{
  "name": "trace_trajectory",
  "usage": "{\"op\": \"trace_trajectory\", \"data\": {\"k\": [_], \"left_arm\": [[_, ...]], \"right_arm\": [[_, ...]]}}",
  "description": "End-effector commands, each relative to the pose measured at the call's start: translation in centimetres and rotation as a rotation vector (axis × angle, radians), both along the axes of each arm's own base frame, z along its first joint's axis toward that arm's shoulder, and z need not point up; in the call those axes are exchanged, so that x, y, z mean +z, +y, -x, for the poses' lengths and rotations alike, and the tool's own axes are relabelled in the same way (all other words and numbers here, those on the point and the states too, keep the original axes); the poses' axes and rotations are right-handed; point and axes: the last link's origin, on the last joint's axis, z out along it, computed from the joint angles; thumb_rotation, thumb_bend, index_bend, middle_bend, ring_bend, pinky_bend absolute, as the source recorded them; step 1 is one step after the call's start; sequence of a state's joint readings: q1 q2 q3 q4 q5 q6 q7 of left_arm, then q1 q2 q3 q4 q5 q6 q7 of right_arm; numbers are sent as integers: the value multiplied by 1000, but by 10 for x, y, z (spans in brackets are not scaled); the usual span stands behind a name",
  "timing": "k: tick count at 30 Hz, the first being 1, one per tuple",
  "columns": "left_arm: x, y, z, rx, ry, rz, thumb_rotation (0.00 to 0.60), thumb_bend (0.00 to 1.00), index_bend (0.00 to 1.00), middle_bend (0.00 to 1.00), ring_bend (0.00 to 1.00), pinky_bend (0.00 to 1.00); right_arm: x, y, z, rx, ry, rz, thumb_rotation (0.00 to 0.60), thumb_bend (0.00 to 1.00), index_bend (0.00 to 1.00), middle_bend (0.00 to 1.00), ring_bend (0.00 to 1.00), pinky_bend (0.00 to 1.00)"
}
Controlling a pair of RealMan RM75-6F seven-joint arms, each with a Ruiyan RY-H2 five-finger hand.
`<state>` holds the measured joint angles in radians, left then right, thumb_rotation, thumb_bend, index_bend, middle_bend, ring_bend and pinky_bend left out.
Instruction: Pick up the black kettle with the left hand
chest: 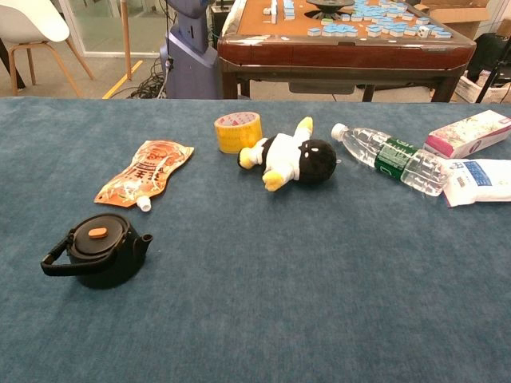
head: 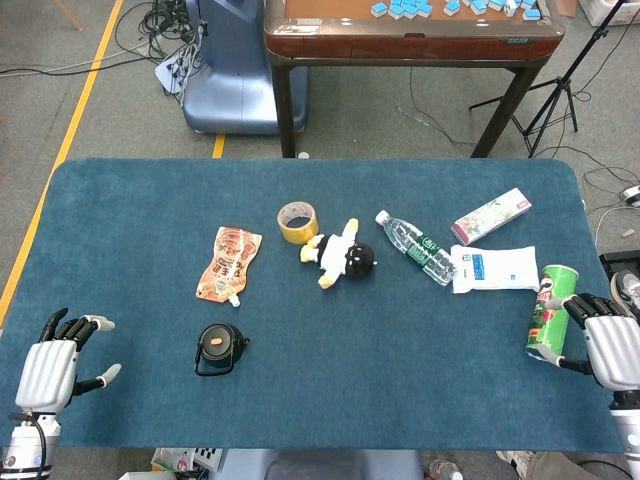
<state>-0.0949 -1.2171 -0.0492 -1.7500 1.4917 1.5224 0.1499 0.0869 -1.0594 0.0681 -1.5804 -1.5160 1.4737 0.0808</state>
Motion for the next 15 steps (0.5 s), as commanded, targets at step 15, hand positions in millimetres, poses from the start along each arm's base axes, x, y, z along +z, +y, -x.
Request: {"op": "trace_trajectory", "data": {"k": [15], "left_arm": [[3, 8, -3, -50, 7, 76, 600, 130, 351, 324, 281, 68]], "right_arm": [[16, -9, -5, 16, 17, 73, 600, 110, 375, 388, 269, 280]]}}
